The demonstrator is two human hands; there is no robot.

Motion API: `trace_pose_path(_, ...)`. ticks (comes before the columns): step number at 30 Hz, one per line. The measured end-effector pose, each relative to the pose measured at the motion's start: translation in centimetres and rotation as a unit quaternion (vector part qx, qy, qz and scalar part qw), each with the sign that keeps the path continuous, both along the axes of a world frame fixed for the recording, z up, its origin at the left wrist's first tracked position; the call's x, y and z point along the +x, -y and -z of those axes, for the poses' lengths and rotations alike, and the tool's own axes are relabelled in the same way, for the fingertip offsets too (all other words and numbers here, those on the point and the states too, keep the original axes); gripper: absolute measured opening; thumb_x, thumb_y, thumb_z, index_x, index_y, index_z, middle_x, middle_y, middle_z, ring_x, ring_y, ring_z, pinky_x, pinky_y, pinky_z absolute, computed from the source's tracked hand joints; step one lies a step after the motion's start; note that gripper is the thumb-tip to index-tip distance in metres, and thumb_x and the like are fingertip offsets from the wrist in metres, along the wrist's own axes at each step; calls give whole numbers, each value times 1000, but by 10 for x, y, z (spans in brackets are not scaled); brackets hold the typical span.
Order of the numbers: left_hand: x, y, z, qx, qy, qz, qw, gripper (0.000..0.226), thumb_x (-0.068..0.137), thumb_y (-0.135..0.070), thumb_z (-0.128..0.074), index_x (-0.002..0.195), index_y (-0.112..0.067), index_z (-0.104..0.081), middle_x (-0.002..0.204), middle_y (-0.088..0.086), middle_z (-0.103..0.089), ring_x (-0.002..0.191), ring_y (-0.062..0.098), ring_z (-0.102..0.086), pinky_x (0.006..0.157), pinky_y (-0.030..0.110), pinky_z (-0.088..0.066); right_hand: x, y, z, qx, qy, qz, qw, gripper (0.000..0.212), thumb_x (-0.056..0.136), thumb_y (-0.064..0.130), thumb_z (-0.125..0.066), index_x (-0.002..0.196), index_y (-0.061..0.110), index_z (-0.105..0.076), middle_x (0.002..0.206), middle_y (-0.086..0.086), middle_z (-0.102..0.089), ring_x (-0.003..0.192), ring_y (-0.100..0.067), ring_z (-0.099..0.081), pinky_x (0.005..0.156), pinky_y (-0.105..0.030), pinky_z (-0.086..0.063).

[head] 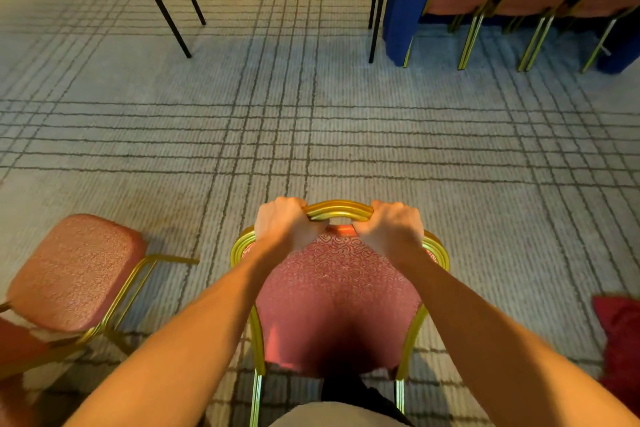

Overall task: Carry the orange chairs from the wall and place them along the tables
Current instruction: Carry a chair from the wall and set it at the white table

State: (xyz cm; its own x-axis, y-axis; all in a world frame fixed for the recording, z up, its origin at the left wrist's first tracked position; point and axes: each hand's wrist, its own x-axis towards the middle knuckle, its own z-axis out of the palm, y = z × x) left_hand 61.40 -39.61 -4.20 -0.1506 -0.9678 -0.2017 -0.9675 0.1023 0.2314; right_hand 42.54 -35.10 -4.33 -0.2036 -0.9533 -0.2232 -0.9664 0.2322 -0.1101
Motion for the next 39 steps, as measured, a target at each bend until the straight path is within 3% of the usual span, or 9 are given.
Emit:
trace_pose_path(7, -22, 103, -26, -24, -6, 0, 1000, 52, 77, -72, -60, 88, -22, -72, 93, 6, -74, 91, 34, -69, 74, 37, -53, -22, 107, -23, -37, -14, -21, 999, 52, 92, 62, -46, 108, 16, -67, 104, -10, -72, 100, -31, -66, 81, -37, -46)
trace_pose_path(11, -29, 163, -34, -32, -15, -4, 999, 47, 74, -71, -61, 74, -24, -63, 83, 3, -72, 82, 32, -69, 70, 36, -57, -29, 169, -37, -51, -2, -28, 998, 44, 90, 57, -52, 103, 17, -67, 99, -8, -73, 96, -31, -68, 78, -36, -47)
trace_pose_path(14, -34, 222, -38, -63, 4, 24, 998, 51, 78, -71, -57, 81, -22, -68, 83, 4, -73, 82, 31, -70, 69, 35, -53, -32, 224, -47, -62, 9, -15, 998, 41, 88, 56, -55, 101, 19, -68, 98, -7, -73, 94, -33, -68, 81, -39, -50)
trace_pose_path(18, -41, 314, -38, -76, -8, 35, 996, 47, 76, -68, -60, 82, -22, -69, 80, 2, -72, 79, 29, -70, 66, 34, -52, -39, 306, -52, -81, 18, 4, 996, 38, 88, 55, -55, 93, 19, -67, 90, -9, -73, 86, -35, -67, 73, -39, -50)
trace_pose_path(29, -82, 529, -53, -109, -8, 107, 988, 47, 77, -68, -62, 79, -21, -69, 79, 0, -72, 78, 25, -69, 67, 33, -49, -83, 506, -62, -103, -1, 16, 995, 38, 90, 54, -53, 89, 18, -66, 87, -6, -72, 81, -30, -68, 68, -35, -45)
trace_pose_path(35, -115, 639, -43, -90, -17, 103, 990, 47, 77, -67, -62, 71, -21, -66, 67, -1, -66, 66, 23, -65, 64, 35, -54, -120, 618, -44, -118, -14, -5, 993, 43, 91, 55, -52, 84, 15, -65, 80, -4, -71, 71, -26, -65, 59, -29, -37)
trace_pose_path(39, -142, 703, -39, -71, -6, 107, 992, 48, 75, -69, -55, 67, -21, -61, 68, 0, -66, 67, 24, -65, 64, 36, -55, -147, 682, -31, -103, -13, -17, 994, 47, 92, 57, -49, 90, 14, -68, 87, -5, -73, 80, -28, -68, 63, -31, -39)
